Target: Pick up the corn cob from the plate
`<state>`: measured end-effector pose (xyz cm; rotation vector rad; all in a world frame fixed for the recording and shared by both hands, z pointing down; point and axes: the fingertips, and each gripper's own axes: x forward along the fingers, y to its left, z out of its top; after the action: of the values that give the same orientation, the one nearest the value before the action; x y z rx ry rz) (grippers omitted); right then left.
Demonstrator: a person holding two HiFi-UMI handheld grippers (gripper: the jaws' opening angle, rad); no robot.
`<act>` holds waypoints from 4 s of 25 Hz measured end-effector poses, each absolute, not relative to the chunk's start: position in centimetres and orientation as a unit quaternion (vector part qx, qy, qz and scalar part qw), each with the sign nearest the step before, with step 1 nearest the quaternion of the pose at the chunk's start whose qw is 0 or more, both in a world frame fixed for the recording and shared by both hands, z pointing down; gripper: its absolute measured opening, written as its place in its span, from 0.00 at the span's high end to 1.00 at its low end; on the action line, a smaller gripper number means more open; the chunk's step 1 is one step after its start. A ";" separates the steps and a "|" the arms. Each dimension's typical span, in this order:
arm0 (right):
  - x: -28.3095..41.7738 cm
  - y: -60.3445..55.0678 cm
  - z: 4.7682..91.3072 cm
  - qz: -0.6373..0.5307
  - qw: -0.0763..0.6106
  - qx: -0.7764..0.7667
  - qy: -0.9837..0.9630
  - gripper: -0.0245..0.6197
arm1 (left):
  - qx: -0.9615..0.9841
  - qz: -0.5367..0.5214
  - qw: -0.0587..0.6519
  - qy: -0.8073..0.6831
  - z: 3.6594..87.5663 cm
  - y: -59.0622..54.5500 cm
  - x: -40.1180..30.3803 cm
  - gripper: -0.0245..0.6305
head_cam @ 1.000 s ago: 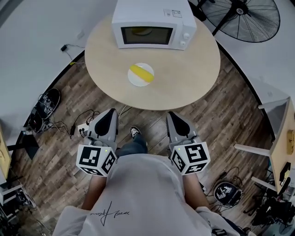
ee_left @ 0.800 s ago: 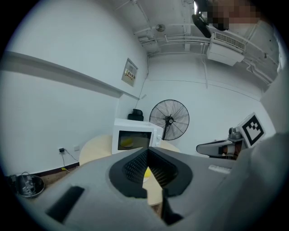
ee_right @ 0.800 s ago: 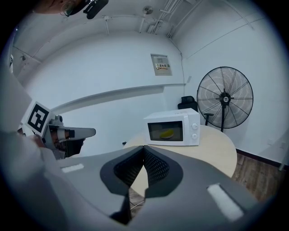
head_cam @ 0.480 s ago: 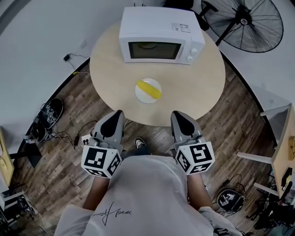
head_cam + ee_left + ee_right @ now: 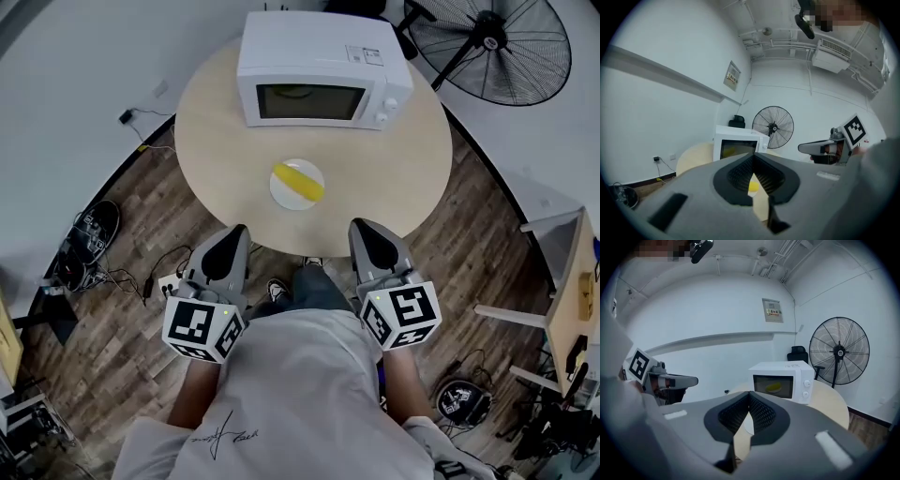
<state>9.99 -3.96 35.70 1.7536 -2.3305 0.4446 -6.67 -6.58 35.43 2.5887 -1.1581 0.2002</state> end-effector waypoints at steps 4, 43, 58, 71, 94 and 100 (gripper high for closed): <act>9.5 -4.6 35.6 0.148 0.100 0.583 -0.792 0.94 | 0.900 0.064 0.155 -0.403 35.3 -6.6 -6.8 0.97; 7.8 -15.0 39.3 0.156 0.146 0.513 -0.831 0.88 | 0.885 0.068 0.172 -0.426 36.3 -12.4 -7.0 0.97; 7.7 -17.6 41.5 0.173 0.160 0.506 -0.830 0.86 | 0.878 0.080 0.182 -0.435 36.8 -13.3 -7.2 0.97; 7.7 -19.1 45.2 0.192 0.198 0.488 -0.828 0.83 | 0.872 0.085 0.186 -0.445 37.2 -13.8 -7.4 0.97; 8.0 -20.5 51.5 0.225 0.256 0.457 -0.821 0.77 | 0.861 0.092 0.191 -0.462 37.7 -13.4 -6.8 0.97; 7.6 -20.7 53.3 0.236 0.274 0.446 -0.819 0.76 | 0.858 0.099 0.189 -0.468 38.0 -13.4 -7.0 0.97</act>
<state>7.63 -20.75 53.30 1.2000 -2.2020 0.6346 -7.01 -13.36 37.95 2.4112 -1.3149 0.2787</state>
